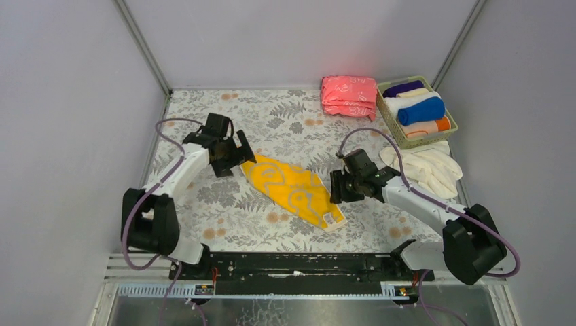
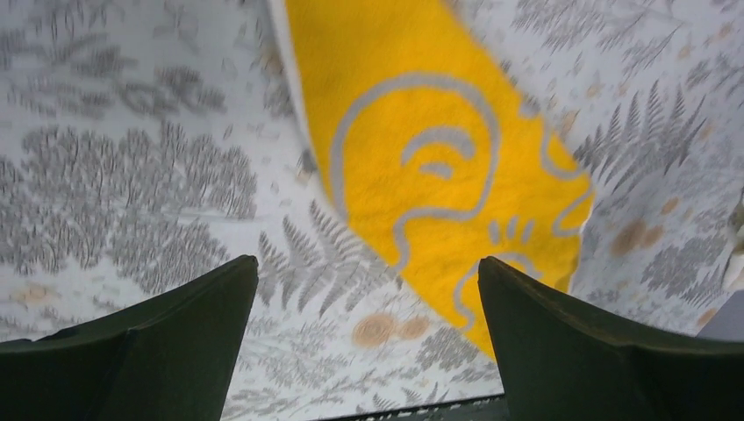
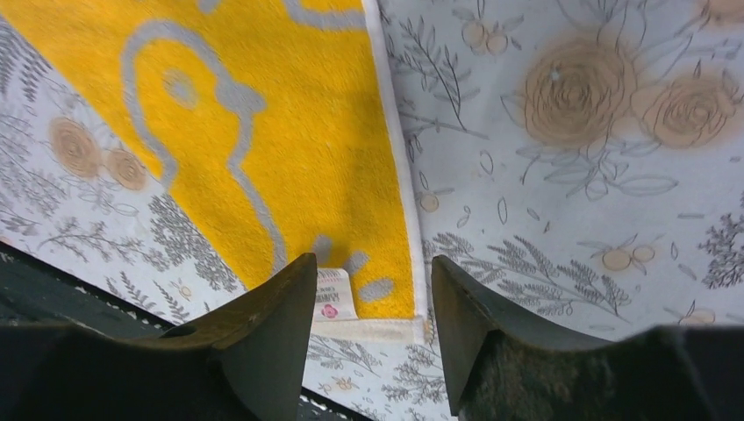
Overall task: Roll the towels
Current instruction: Flatten out the towel at the center of the board.
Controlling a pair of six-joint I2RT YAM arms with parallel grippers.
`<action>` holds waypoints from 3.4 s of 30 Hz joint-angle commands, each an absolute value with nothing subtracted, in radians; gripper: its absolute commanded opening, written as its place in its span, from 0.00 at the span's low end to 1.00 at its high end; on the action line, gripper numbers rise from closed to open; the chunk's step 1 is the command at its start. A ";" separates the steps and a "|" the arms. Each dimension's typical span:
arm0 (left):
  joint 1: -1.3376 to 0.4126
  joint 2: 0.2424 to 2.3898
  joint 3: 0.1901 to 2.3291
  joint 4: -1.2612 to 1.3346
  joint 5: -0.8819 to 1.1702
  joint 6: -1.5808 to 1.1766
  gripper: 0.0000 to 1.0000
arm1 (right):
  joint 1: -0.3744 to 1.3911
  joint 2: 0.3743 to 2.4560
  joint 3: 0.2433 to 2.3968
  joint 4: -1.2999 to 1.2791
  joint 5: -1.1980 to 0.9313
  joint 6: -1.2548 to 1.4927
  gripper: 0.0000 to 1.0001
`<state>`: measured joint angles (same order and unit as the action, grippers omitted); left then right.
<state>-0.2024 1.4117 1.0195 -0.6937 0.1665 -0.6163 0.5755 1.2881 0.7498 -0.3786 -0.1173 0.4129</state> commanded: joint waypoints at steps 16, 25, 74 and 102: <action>-0.110 1.797 1.372 -0.739 0.067 -0.509 0.95 | 0.601 1.365 0.668 -0.504 -0.150 0.519 0.59; -0.094 1.860 1.394 -0.770 0.088 -0.473 0.94 | 0.617 1.463 0.673 -0.484 -0.187 0.523 0.29; -0.458 1.437 1.137 -0.687 0.128 -0.608 0.92 | 0.548 1.197 0.946 -0.602 -0.281 0.295 0.56; -1.443 2.021 1.555 -0.751 -0.773 -0.429 0.69 | 0.038 1.171 0.725 -0.353 -0.155 0.464 0.84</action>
<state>-1.4002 1.9602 1.4963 -0.7193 -0.6426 -0.5358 0.0914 1.1717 0.7383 -0.3996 -0.1486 0.4271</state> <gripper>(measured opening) 0.721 0.835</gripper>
